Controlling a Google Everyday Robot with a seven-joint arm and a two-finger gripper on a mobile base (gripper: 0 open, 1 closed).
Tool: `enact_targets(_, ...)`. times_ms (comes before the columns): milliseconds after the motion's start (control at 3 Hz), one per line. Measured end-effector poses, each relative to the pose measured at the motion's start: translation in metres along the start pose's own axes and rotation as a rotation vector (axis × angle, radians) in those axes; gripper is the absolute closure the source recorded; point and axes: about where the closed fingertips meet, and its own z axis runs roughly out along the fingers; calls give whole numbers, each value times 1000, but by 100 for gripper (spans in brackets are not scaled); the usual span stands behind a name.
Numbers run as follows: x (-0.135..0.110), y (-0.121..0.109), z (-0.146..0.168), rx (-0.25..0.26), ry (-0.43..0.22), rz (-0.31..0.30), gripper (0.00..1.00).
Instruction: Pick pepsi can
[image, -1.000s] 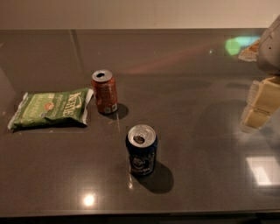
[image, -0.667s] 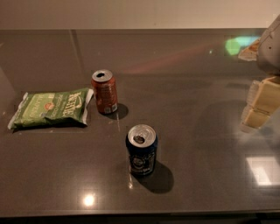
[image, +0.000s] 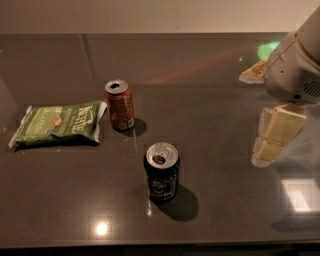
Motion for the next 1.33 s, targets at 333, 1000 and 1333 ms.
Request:
enact_targets(333,-34,25,23,-73,-110,-93,0)
enact_targets(1000,-96,75,60,-221,-320,-236,0)
enact_targets(1333,-119,89,74,-273,-380,-268,0)
